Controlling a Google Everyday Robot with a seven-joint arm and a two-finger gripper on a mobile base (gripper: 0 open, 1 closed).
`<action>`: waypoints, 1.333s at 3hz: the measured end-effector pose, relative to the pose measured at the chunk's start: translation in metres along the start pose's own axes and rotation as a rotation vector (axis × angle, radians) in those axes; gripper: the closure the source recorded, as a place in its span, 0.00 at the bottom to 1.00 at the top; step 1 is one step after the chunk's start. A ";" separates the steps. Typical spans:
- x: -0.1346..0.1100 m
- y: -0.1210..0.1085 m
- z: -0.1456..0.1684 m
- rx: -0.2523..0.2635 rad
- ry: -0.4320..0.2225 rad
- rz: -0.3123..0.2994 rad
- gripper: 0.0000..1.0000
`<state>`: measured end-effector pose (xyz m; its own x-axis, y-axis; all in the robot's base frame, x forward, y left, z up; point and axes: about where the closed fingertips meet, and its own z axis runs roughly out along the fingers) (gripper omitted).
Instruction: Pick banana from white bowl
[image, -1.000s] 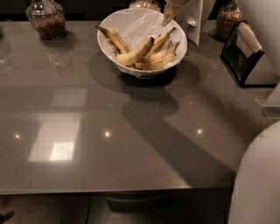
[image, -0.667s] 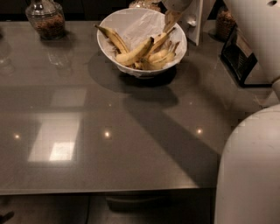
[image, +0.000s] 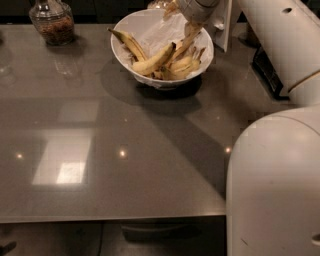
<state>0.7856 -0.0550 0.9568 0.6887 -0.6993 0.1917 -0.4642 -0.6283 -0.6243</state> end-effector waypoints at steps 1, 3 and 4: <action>-0.005 0.006 0.014 -0.027 -0.033 0.013 0.41; -0.012 0.020 0.037 -0.082 -0.083 0.030 0.42; -0.012 0.024 0.046 -0.097 -0.103 0.037 0.45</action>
Offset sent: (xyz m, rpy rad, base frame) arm 0.0042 0.0043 -0.0363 0.0005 0.1218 0.0074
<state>0.7921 -0.0463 0.9043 0.7211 -0.6873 0.0881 -0.5389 -0.6362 -0.5522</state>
